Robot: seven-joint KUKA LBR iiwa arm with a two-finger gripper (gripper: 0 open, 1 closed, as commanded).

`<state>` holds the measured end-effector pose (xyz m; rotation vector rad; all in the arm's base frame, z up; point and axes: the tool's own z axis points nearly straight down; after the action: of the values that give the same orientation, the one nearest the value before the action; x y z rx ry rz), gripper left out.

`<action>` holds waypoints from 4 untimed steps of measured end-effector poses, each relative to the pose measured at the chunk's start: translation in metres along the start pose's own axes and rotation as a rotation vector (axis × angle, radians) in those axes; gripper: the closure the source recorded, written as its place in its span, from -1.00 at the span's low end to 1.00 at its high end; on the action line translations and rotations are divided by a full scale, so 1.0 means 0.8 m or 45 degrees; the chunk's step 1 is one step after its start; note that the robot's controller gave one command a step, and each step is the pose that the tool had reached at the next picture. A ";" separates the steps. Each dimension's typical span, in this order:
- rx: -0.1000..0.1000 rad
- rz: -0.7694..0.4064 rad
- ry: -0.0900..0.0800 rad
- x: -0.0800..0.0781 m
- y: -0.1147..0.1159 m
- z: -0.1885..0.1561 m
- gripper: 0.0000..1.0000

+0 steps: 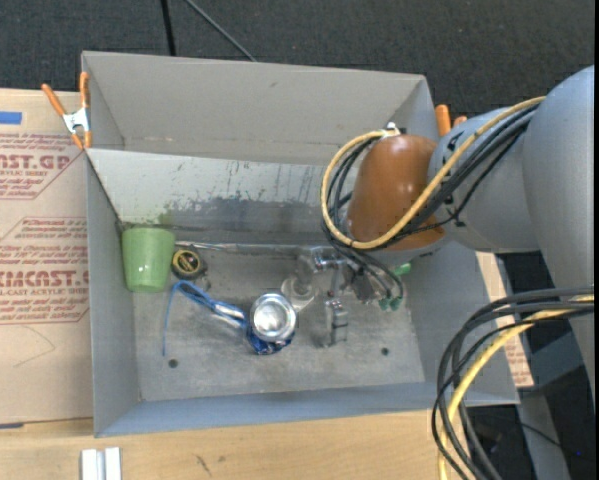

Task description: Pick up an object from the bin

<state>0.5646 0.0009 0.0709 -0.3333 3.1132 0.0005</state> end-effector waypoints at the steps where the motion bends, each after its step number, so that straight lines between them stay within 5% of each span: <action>1: 0.002 0.000 -0.009 -0.003 0.000 -0.002 1.00; 2: 0.001 0.001 0.005 -0.005 -0.001 -0.004 1.00; 4: 0.001 -0.001 0.007 -0.010 0.001 -0.114 1.00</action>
Offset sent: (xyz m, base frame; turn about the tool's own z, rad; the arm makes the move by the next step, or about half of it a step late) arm 0.0000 0.0000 0.0000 0.0000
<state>0.5713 0.0030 0.1624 -0.3353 3.1181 -0.0014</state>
